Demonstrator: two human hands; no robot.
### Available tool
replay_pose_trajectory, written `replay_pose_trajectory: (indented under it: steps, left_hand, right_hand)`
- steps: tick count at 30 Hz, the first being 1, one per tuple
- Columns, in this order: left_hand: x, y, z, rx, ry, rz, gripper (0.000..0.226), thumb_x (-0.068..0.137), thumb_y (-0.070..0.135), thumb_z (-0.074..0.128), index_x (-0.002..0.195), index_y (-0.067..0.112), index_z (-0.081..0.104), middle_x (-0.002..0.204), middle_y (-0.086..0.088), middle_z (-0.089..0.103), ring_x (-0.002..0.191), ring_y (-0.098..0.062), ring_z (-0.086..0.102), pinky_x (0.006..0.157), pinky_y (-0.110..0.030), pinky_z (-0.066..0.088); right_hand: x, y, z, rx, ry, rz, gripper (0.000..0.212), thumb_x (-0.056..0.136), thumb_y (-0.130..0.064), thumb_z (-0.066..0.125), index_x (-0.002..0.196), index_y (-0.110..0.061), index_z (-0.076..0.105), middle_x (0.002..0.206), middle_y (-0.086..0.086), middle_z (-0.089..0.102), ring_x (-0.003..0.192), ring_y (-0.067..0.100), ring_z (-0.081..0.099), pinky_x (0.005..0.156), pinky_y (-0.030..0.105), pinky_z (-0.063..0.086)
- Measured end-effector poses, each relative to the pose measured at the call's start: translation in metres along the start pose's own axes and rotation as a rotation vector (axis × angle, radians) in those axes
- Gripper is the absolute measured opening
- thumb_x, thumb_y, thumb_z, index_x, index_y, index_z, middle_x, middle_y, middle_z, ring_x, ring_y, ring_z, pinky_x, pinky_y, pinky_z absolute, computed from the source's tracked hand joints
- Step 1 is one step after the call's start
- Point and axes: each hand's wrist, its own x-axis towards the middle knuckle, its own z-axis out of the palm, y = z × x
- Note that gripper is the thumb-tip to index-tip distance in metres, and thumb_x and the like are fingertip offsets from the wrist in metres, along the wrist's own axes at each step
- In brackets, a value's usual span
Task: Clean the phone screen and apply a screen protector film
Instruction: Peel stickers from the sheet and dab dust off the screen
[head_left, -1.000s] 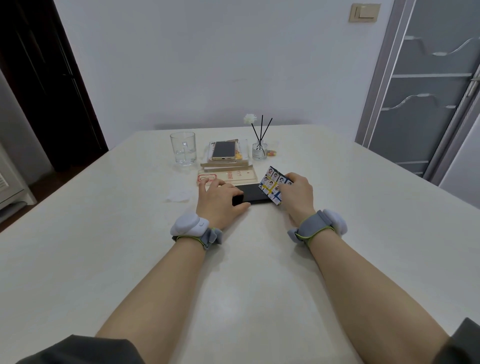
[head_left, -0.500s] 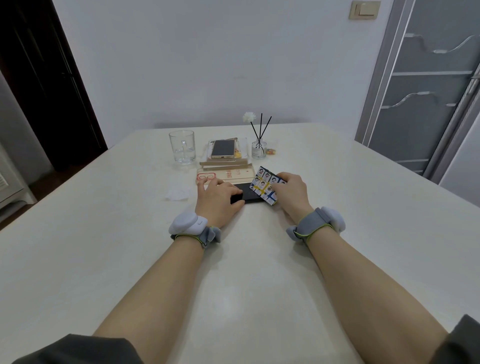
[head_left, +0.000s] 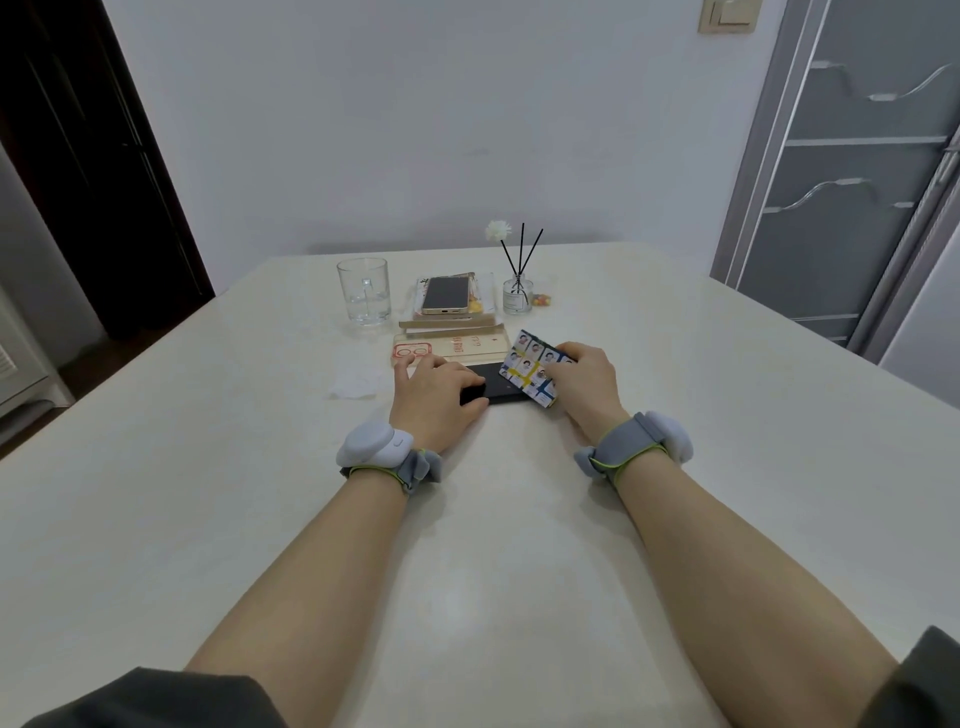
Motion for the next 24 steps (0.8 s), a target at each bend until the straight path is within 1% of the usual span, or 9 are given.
replay_pose_trajectory:
  steps: [3,6,9,11,16,19,20,22,24]
  left_hand:
    - [0.0,-0.0013,0.0,-0.006,-0.005,0.004,0.034,0.091,0.045,0.051,0.121,0.034,0.062,0.128,0.017,0.059,0.128,-0.014,0.038,0.113,-0.043,0.009]
    - [0.0005,-0.001,0.0002,-0.008,-0.003,-0.001,0.033,0.091,0.045,0.051,0.12,0.034,0.062,0.128,0.017,0.059,0.128,-0.014,0.037,0.112,-0.043,0.009]
    - [0.0005,-0.0009,0.0001,-0.01,0.001,-0.005,0.033,0.09,0.045,0.052,0.12,0.034,0.062,0.127,0.017,0.059,0.128,-0.014,0.038,0.112,-0.042,0.009]
    - [0.0003,-0.0012,-0.0003,-0.023,0.003,-0.007,0.033,0.09,0.044,0.053,0.12,0.033,0.062,0.127,0.016,0.059,0.128,-0.015,0.038,0.111,-0.041,0.008]
    - [0.0002,-0.0006,-0.0007,-0.025,0.004,-0.012,0.036,0.089,0.046,0.054,0.122,0.032,0.061,0.129,0.015,0.058,0.129,-0.015,0.036,0.112,-0.042,0.009]
    - [-0.0001,-0.0007,-0.0006,-0.023,0.007,-0.017,0.036,0.089,0.045,0.055,0.121,0.031,0.062,0.129,0.015,0.059,0.129,-0.015,0.037,0.111,-0.041,0.01]
    - [-0.0002,-0.0007,-0.0006,-0.026,0.007,-0.018,0.036,0.088,0.045,0.055,0.121,0.031,0.062,0.129,0.015,0.059,0.128,-0.015,0.037,0.111,-0.041,0.01]
    - [-0.0001,-0.001,-0.0008,-0.035,0.007,-0.022,0.035,0.088,0.045,0.055,0.12,0.032,0.062,0.129,0.015,0.059,0.128,-0.015,0.037,0.111,-0.041,0.01]
    - [-0.0003,-0.0008,-0.001,-0.037,0.007,-0.024,0.035,0.089,0.045,0.055,0.12,0.031,0.062,0.129,0.015,0.059,0.127,-0.015,0.038,0.111,-0.041,0.01]
  right_hand:
    - [0.0019,0.0025,-0.0047,-0.018,0.077,0.026,0.025,0.086,-0.004,0.047,0.101,-0.01,0.065,0.097,0.012,0.068,0.086,0.031,0.066,0.069,0.035,0.053]
    - [0.0009,0.0029,-0.0041,-0.026,0.048,0.028,0.024,0.085,-0.004,0.046,0.099,-0.012,0.064,0.096,0.012,0.068,0.085,0.032,0.067,0.071,0.041,0.058]
    - [-0.0013,0.0002,0.0012,0.009,-0.049,0.005,0.019,0.086,-0.003,0.048,0.092,-0.016,0.061,0.089,0.009,0.066,0.072,0.023,0.064,0.058,0.029,0.053]
    - [-0.001,-0.0003,0.0016,0.058,-0.081,0.01,0.019,0.086,-0.002,0.049,0.092,-0.015,0.061,0.09,0.01,0.066,0.073,0.023,0.064,0.058,0.029,0.053]
    - [0.0025,0.0028,-0.0049,0.077,0.014,0.018,0.022,0.087,-0.002,0.048,0.093,-0.019,0.06,0.09,0.006,0.063,0.076,0.021,0.062,0.062,0.027,0.051]
    - [0.002,0.0014,-0.004,0.076,-0.061,0.03,0.021,0.086,-0.001,0.05,0.093,-0.018,0.061,0.089,0.006,0.064,0.066,0.016,0.061,0.052,0.022,0.048]
    - [0.0028,0.0011,-0.0043,0.078,-0.096,0.041,0.021,0.086,-0.001,0.051,0.094,-0.017,0.062,0.089,0.008,0.065,0.065,0.014,0.061,0.053,0.022,0.049]
    - [0.0051,0.0009,-0.006,0.122,-0.16,0.088,0.022,0.085,0.0,0.053,0.099,-0.011,0.064,0.095,0.013,0.067,0.072,0.021,0.065,0.059,0.025,0.052]
    - [0.0064,0.0015,-0.0073,0.163,-0.157,0.111,0.023,0.085,0.0,0.052,0.103,-0.008,0.064,0.096,0.015,0.067,0.077,0.026,0.064,0.054,0.023,0.051]
